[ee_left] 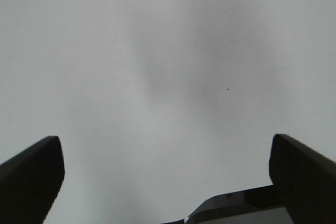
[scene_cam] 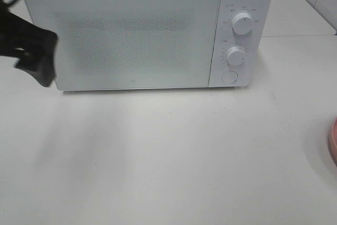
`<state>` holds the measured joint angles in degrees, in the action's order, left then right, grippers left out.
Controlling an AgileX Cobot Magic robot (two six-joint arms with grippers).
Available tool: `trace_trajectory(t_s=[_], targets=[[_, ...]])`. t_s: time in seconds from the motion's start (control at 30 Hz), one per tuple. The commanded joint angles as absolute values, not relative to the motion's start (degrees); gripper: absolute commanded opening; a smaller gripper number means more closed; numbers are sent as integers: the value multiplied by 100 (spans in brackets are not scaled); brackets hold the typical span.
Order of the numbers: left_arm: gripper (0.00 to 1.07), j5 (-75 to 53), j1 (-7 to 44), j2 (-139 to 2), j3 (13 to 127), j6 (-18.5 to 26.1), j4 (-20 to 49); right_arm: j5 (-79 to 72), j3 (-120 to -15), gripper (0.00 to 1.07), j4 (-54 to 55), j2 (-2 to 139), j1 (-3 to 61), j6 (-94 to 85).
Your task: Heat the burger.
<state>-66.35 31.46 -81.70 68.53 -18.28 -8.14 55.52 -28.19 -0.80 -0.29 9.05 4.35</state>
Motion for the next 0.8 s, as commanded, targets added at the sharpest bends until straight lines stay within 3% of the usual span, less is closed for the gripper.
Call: trace_trajectory(t_s=[0.03,0.07,0.1,0.17,0.2,0.27,0.63,0.8], targets=[[102,-6961,1845,-7552,6881,-1140,-178,5506,-2802,75,-74,-172,871,390],[102,-7024,1289,-7271,6875,-888,74,5506,-2802,75,-74,-172,871,390],[102,-7024,1289,-7271,6875,-888,74,5506,-2802,75,-74,-172,871,390],[102,-7053,521,-6864,6681,-544,338,5506,-2802,75,-74,-172,871,390],[102,-7053,521,-6864,6681,-544,338,5506,-2802,75,-74,-172,871,390],[102,-7047,-166,-6400,6142,-315,458,5506,-2802,75,-74,-172,871,390],[101,-6704,-355,-4125,3678,-435,292,5506,-2802,75,-74,-172,871,390],[101,-6738,-355,-3071,3214,-430,286,5506,-2802,75,-74,-172,871,390]])
